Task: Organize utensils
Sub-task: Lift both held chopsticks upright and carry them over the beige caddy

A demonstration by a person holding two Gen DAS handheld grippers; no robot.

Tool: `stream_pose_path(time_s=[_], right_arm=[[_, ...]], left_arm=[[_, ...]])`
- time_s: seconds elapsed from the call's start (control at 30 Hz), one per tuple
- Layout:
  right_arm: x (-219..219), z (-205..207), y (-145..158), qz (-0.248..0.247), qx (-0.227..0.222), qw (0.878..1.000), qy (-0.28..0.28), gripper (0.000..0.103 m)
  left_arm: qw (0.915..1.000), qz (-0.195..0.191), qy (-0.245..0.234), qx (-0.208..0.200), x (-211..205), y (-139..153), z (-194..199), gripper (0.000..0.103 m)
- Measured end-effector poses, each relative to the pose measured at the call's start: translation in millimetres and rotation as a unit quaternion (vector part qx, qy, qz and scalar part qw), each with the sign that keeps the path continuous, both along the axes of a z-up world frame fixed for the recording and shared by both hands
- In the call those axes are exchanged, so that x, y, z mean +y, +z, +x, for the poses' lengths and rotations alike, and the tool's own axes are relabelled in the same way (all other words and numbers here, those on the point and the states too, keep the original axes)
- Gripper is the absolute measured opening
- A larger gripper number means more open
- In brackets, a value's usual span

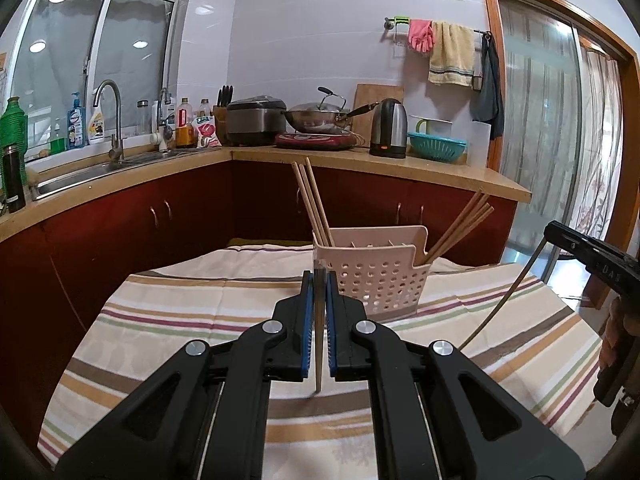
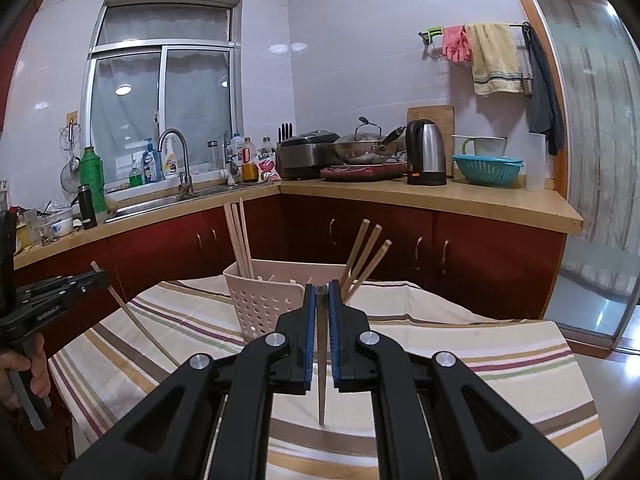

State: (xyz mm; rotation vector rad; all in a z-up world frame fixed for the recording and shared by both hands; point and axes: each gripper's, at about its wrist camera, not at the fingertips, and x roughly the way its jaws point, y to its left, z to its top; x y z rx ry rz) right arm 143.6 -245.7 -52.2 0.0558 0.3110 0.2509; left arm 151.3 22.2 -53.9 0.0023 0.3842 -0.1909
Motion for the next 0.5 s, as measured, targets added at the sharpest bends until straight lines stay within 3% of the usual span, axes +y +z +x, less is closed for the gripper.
stream_pose_path(time_s=[0.5], right_arm=[[7,21,5,0.002,0.001,1.0,0.001,0.007]], left_arm=[[0.9999,-0.009,-0.009,-0.002,2,6,28,0.006]])
